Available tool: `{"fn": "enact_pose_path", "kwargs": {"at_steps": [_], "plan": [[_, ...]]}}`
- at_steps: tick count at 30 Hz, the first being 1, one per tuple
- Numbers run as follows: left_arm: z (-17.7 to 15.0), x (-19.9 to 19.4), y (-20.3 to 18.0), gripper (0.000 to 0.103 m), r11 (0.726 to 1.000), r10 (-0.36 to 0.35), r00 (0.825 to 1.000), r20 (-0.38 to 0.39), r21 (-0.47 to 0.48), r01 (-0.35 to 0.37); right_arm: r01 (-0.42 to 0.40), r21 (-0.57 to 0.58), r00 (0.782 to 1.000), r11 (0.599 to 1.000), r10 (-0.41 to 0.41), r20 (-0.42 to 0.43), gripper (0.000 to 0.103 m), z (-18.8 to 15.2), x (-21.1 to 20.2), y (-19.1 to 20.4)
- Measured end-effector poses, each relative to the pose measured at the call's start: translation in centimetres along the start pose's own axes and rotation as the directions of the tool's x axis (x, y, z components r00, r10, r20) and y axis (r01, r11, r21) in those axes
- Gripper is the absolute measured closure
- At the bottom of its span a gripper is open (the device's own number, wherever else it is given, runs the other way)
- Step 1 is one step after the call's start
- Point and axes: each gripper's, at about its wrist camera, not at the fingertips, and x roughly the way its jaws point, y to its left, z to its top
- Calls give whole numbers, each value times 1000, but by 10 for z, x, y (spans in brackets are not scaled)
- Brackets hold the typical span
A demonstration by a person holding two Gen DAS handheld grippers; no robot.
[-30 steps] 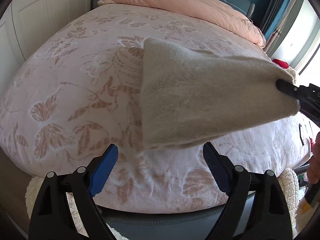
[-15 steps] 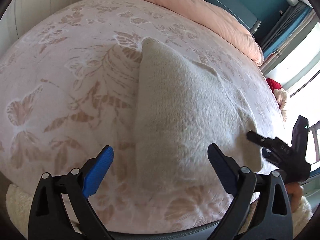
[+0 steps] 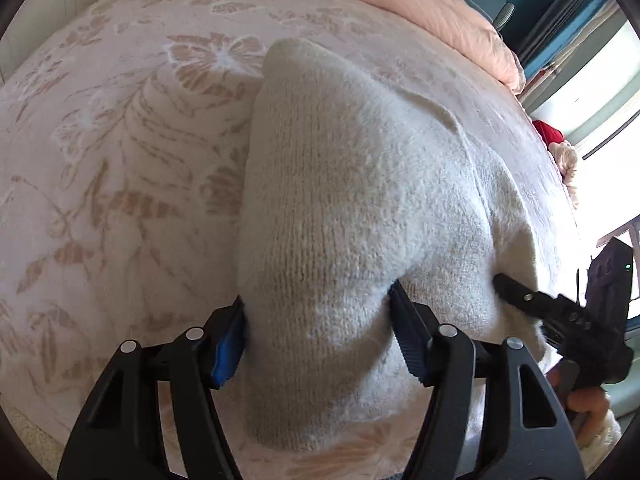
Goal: Fold small clothes
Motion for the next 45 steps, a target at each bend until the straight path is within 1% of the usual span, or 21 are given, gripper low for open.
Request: {"fn": "enact_pose_path", "kwargs": {"at_steps": [2, 3, 4, 6, 7, 9, 10, 12, 15, 17, 19, 20, 23, 26, 28, 31, 35, 40, 41, 43, 45], "plan": [[-2, -16, -7, 39, 998, 49, 998, 28, 27, -50, 68, -57, 992, 996, -61, 110, 55, -1, -35, 18], [-4, -26, -10, 40, 996, 70, 996, 51, 44, -72, 73, -102, 987, 992, -57, 151, 60, -3, -51, 28], [-6, -36, -13, 40, 994, 83, 993, 86, 65, -89, 74, -141, 984, 987, -49, 172, 73, -6, -60, 35], [-10, -44, -18, 37, 985, 127, 985, 119, 98, -139, 85, -223, 988, 971, -54, 143, 86, -14, -56, 50], [-10, -39, -18, 37, 981, 151, 983, 107, 106, -163, 103, -262, 991, 960, -77, 107, 94, -18, -44, 53], [-14, -28, -15, 35, 977, 182, 981, 70, 98, -188, 195, -327, 980, 925, -195, 33, 98, -28, -5, 45], [-16, -25, -12, 35, 977, 189, 980, 61, 87, -194, 196, -322, 980, 926, -197, 28, 101, -29, 4, 37], [-20, -28, -10, 35, 976, 200, 978, 53, 82, -204, 161, -256, 987, 953, -157, 36, 100, -22, -14, 39], [-24, -46, -17, 37, 965, 229, 970, 83, 114, -238, 147, -304, 988, 941, -122, 100, 100, -26, -46, 59], [-29, -52, -24, 37, 957, 244, 964, 101, 134, -256, 173, -337, 985, 926, -163, 58, 100, -34, -34, 55], [-34, -53, -27, 37, 954, 255, 962, 96, 135, -266, 222, -357, 971, 907, -238, 0, 103, -45, -4, 38], [-35, -52, -30, 37, 955, 256, 963, 88, 133, -266, 215, -346, 974, 913, -227, 6, 103, -47, -2, 34], [-43, -57, -38, 36, 952, 265, 961, 85, 136, -274, 197, -320, 980, 927, -185, 67, 103, -46, -37, 54], [-53, -67, -49, 29, 941, 280, 953, 116, 161, -296, 202, -343, 977, 917, -163, 140, 102, -53, -68, 71], [-58, -70, -54, 27, 940, 280, 952, 124, 165, -297, 212, -325, 974, 921, -171, 150, 95, -64, -79, 70], [-65, -74, -64, 25, 938, 278, 952, 128, 176, -298, 248, -273, 965, 930, -212, 153, 93, -82, -85, 58], [-76, -80, -77, 22, 922, 291, 943, 162, 215, -321, 301, -227, 952, 926, -278, 129, 92, -106, -82, 42], [-86, -87, -82, 22, 923, 293, 939, 180, 203, -327, 314, -229, 949, 921, -294, 118, 90, -123, -78, 41], [-88, -88, -83, 22, 922, 295, 938, 183, 202, -329, 318, -239, 947, 917, -296, 124, 89, -125, -78, 43], [-93, -91, -84, 22, 917, 305, 931, 200, 201, -343, 322, -244, 945, 915, -296, 137, 77, -130, -80, 46], [-98, -95, -85, 22, 913, 315, 923, 220, 197, -358, 324, -253, 944, 912, -292, 153, 76, -136, -82, 50]]}}
